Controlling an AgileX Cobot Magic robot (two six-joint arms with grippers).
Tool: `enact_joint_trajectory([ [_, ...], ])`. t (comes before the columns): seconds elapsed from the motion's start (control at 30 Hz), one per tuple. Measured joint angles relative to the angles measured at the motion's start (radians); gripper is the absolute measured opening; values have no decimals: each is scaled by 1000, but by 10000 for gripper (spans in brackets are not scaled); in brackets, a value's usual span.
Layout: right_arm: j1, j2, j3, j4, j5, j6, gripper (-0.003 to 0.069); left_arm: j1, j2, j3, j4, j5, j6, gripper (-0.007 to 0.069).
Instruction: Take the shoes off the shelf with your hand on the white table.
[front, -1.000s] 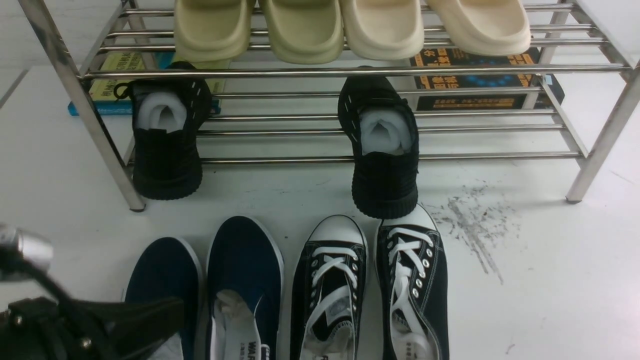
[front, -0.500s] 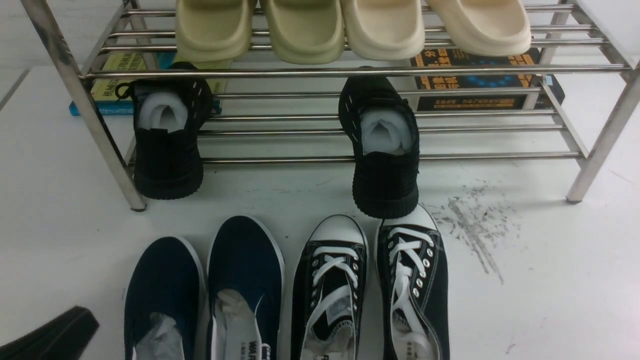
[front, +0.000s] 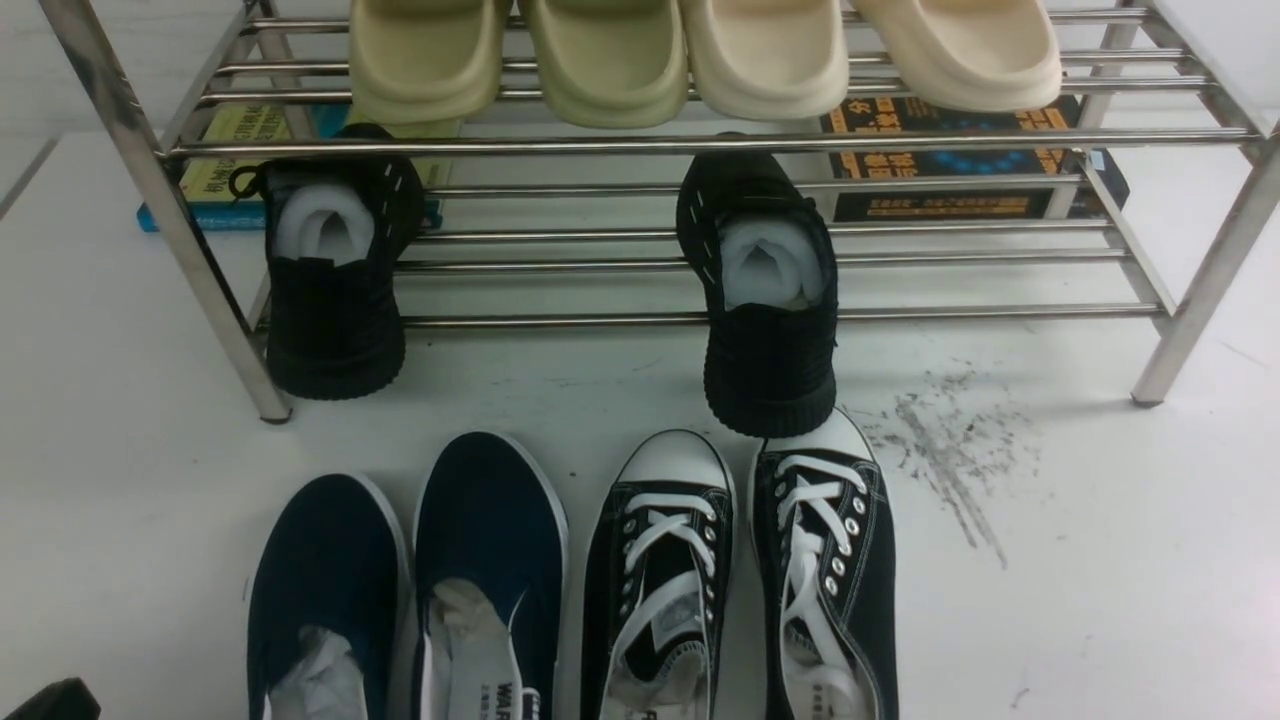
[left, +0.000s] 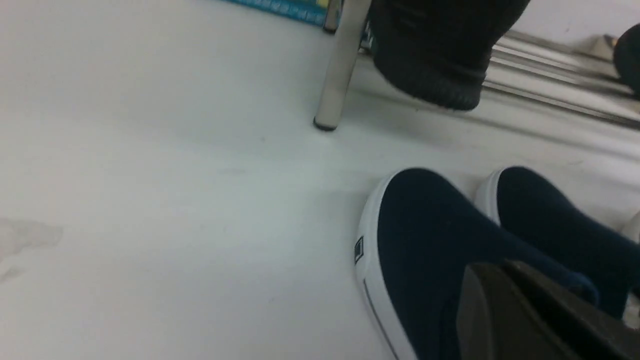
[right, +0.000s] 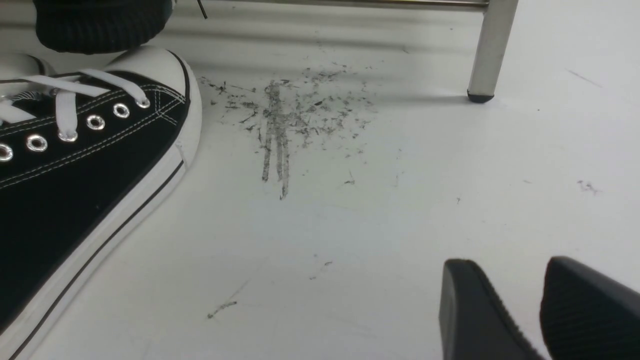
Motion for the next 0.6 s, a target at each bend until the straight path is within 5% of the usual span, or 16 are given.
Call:
enact_joint_trajectory([
  [0.33, 0, 0, 0, 0, 0, 0, 237, -3, 0, 51, 108, 27, -173, 52],
  [0.6, 0, 0, 0, 0, 0, 0, 237, -3, 0, 51, 117, 27, -174, 54],
])
